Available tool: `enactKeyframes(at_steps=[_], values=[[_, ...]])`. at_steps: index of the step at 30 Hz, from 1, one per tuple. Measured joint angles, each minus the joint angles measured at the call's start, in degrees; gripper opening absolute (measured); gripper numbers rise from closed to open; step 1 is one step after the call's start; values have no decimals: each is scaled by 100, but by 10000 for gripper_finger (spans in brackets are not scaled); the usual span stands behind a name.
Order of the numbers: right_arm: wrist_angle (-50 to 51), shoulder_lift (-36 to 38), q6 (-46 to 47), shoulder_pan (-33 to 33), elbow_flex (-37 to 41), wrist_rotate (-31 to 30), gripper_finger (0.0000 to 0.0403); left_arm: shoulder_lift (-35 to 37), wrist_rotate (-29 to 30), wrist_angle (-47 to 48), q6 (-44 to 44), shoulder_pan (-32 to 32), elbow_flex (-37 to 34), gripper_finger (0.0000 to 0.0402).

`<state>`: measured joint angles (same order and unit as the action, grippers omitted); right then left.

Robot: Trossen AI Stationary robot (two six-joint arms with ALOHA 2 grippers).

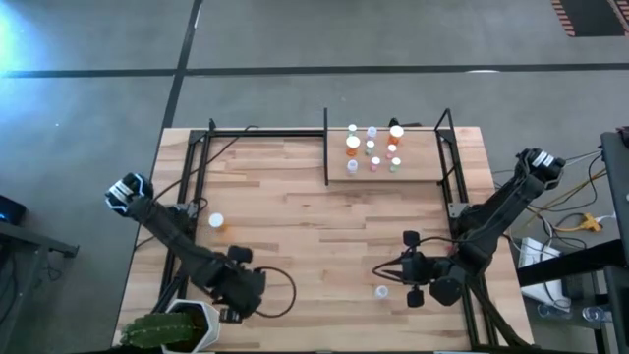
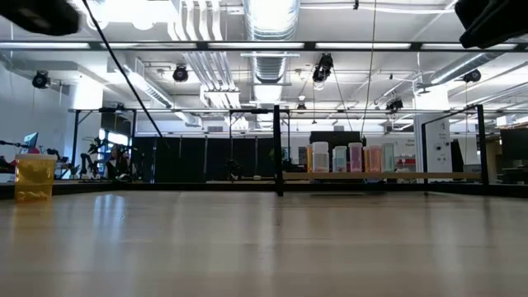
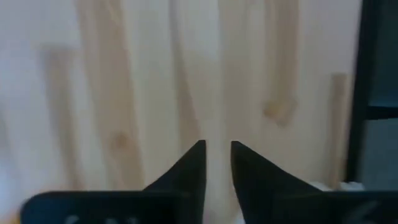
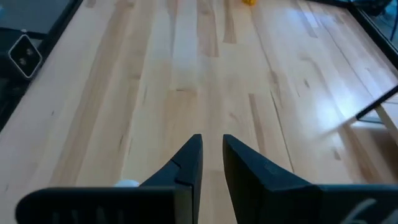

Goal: Pick and place medicine bottles onto shelf by color
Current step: Put the pink pill bottle on the shelf

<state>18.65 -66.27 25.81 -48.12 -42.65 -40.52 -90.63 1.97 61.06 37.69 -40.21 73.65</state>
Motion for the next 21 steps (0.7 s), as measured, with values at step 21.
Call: enactKeyframes(at_steps=[21], values=[[-1066,-390,-336,-144,253,56,54,-11,-412,409,1919,-566,-1112,164]])
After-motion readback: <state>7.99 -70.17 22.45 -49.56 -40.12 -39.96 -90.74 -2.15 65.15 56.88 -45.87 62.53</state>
